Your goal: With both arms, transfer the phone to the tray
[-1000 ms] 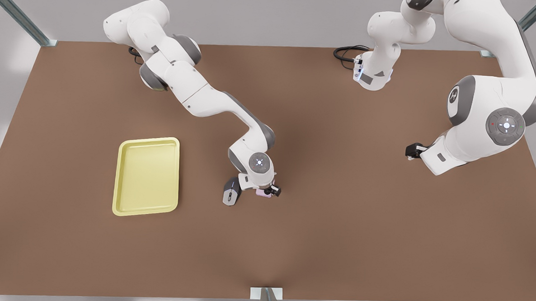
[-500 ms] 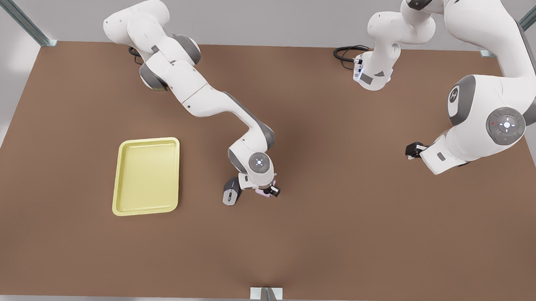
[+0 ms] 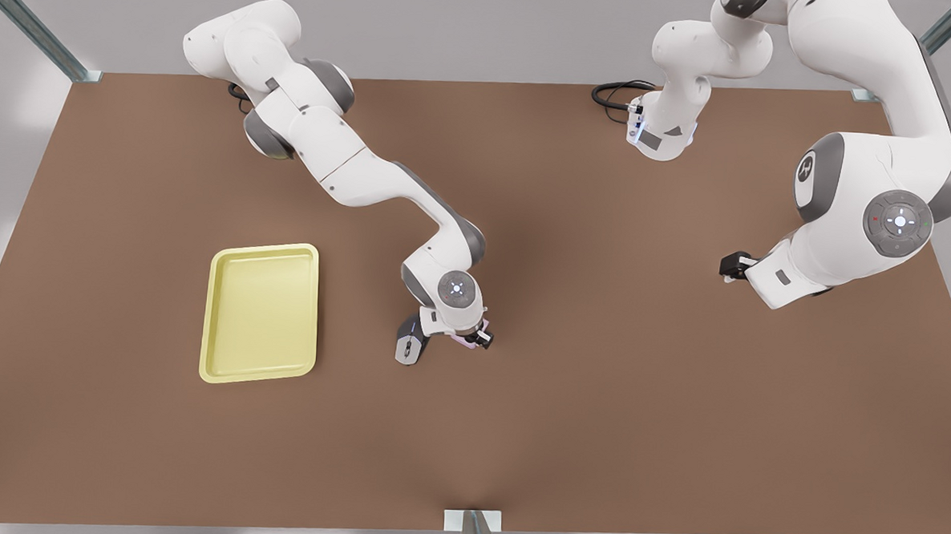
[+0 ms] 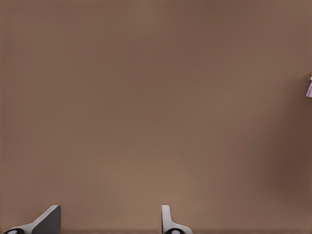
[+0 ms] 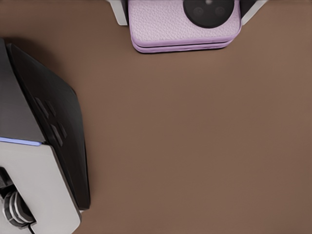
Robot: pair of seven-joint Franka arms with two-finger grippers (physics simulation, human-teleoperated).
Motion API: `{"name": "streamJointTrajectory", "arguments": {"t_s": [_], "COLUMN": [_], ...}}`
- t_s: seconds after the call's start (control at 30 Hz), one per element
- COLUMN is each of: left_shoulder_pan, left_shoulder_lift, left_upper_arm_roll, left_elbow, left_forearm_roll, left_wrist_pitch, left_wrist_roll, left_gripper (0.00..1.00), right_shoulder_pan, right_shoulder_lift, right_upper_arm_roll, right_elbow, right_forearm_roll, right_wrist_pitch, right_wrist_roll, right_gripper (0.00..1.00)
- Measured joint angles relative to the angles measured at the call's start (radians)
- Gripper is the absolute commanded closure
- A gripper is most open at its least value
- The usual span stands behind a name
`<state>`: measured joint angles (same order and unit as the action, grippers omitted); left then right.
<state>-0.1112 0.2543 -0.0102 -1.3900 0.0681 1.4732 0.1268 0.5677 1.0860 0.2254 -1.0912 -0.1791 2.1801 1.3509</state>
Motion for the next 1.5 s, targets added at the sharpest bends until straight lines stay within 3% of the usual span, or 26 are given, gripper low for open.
{"name": "streamJointTrajectory", "arguments": {"t_s": [0.33, 0.5, 0.83, 1.1, 1.13, 1.17, 1.37, 1.5], "left_shoulder_pan": [0.000, 0.000, -0.001, -0.001, -0.001, -0.001, -0.001, -0.001], "left_shoulder_lift": [0.000, -0.003, -0.007, -0.006, -0.006, -0.006, -0.008, -0.011], "left_upper_arm_roll": [0.001, 0.001, 0.001, 0.002, 0.002, 0.002, 0.002, 0.003], "left_elbow": [0.001, 0.002, 0.003, 0.001, 0.002, 0.002, 0.002, 0.003], "left_forearm_roll": [-0.001, -0.001, -0.002, -0.003, -0.003, -0.003, -0.003, -0.003], "left_wrist_pitch": [0.000, 0.000, -0.003, -0.004, -0.004, -0.004, -0.004, -0.003], "left_wrist_roll": [0.003, 0.004, 0.005, 0.005, 0.005, 0.005, 0.005, 0.002], "left_gripper": [0.00, 0.00, 0.00, 0.00, 0.00, 0.00, 0.00, 0.00], "right_shoulder_pan": [-0.019, -0.097, -0.417, -0.651, -0.676, -0.688, -0.687, -0.616], "right_shoulder_lift": [-0.052, -0.165, -0.423, -0.528, -0.532, -0.533, -0.545, -0.705], "right_upper_arm_roll": [0.000, 0.000, 0.001, -0.022, -0.029, -0.034, -0.038, -0.096], "right_elbow": [-0.028, -0.166, -0.556, -0.725, -0.732, -0.735, -0.734, -0.722], "right_forearm_roll": [0.006, 0.025, 0.035, 0.036, 0.036, 0.036, 0.045, 0.042], "right_wrist_pitch": [-0.006, -0.010, -0.005, 0.000, 0.000, 0.000, -0.001, -0.010], "right_wrist_roll": [-0.010, -0.045, -0.255, -0.545, -0.586, -0.624, -0.816, -0.912], "right_gripper": [0.20, 0.20, 0.19, 0.19, 0.13, 0.00, 0.00, 0.00]}}
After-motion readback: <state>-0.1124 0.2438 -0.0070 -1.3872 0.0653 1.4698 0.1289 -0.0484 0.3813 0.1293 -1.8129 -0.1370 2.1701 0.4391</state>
